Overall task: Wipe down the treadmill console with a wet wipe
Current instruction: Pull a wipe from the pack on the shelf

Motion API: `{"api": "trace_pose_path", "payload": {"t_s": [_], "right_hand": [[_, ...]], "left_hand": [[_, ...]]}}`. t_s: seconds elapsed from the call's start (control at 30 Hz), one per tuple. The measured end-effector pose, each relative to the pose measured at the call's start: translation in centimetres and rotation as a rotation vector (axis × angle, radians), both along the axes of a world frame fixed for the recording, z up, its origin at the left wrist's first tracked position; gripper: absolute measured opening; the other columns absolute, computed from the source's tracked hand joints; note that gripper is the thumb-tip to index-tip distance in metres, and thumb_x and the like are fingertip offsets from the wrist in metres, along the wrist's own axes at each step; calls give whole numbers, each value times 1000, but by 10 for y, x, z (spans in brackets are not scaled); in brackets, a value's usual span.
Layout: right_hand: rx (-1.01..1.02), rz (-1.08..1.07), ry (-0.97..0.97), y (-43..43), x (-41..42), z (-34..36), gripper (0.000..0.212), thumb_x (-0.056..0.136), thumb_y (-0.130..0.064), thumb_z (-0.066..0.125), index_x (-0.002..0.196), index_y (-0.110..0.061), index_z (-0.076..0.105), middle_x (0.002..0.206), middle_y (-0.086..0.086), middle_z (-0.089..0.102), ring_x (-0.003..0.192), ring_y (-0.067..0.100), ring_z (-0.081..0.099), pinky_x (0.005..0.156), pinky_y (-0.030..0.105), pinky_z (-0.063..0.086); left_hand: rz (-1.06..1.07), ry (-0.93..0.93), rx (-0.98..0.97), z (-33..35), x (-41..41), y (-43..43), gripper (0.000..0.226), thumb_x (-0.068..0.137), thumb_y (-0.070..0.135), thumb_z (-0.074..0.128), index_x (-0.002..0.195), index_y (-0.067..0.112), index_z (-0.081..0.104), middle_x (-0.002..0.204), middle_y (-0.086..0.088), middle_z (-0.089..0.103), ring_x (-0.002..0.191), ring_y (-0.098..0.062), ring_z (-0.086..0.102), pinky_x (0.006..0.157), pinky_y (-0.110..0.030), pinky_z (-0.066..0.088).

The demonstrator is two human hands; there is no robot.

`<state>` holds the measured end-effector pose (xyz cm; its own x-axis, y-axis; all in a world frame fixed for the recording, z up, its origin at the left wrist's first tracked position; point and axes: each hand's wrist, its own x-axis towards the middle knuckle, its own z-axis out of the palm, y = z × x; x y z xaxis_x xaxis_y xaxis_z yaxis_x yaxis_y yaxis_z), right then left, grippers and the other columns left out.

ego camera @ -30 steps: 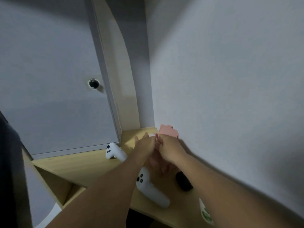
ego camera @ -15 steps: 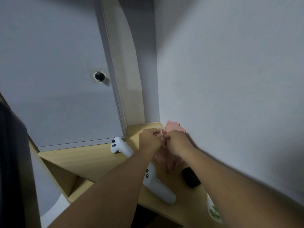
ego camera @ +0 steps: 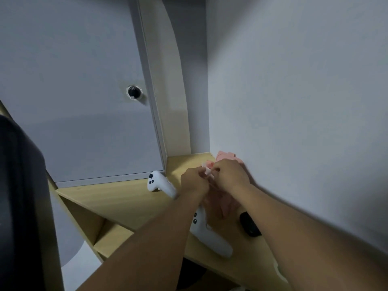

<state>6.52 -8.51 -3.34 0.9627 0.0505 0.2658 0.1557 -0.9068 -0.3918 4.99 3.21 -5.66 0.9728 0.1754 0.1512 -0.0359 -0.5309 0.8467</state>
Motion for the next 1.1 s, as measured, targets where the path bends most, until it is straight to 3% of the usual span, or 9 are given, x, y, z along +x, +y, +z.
{"api": "trace_pose_path", "payload": {"t_s": [0.1,0.23,0.43,0.67,0.77,0.87,0.9,1.0,1.1], "right_hand": [[80,54,-71,0,-4,0,40,90,-39,51,53,-25,46,84,-1,54,85,25,53,67,29,40],[354,-115,-191,-12,-1,23,21,90,-18,49,77,-16,66,80,-1,68,82,25,63,66,26,40],[-63,-10,96,-1,6,-2,45,86,-62,43,89,-21,61,98,5,58,89,24,53,75,27,39],[337,-78,-104,-11,-1,16,21,90,-19,49,76,-12,63,90,9,70,87,29,62,71,29,43],[685,-92,-105,-11,-2,34,19,97,-18,45,90,-9,61,96,13,67,91,30,64,74,36,52],[880,-51,112,-13,-7,40,19,100,-18,43,101,-6,57,95,14,63,82,34,67,44,27,51],[906,-62,129,-14,-8,40,18,100,-18,43,101,-6,57,96,14,63,82,34,68,46,29,53],[896,-101,87,-16,-7,34,14,96,-14,46,94,-11,59,96,12,65,82,30,69,71,45,59],[965,-87,64,-13,-10,32,16,83,-4,48,84,-15,59,92,15,67,78,29,69,69,40,59]], "left_hand": [[-27,-26,18,2,-3,1,24,94,10,56,104,19,76,97,1,72,86,-10,59,68,-10,40],[-92,-23,50,7,-5,3,27,89,2,50,85,13,75,83,3,68,69,-6,56,55,-4,35],[-51,-26,85,6,-6,2,32,93,8,52,108,22,76,103,-5,73,88,-18,61,65,-15,36],[-49,-27,111,15,-10,0,30,95,10,52,117,16,71,119,-5,69,108,-22,61,79,-13,37],[-135,-23,147,24,-12,-5,22,93,10,52,97,3,72,97,-13,71,90,-26,62,63,-18,33],[-105,-70,47,31,-5,-10,26,80,27,49,77,9,68,78,-6,66,77,-26,61,63,-28,37],[-92,-108,8,31,-3,-11,30,75,29,45,75,11,68,74,-3,64,75,-26,60,62,-28,38],[-91,-140,-79,35,-10,-13,25,79,27,51,90,16,71,84,-2,70,83,-26,64,67,-31,45],[1,-55,-371,46,-11,-13,33,82,8,58,111,16,69,102,-7,73,94,-26,67,85,-40,56]]}}
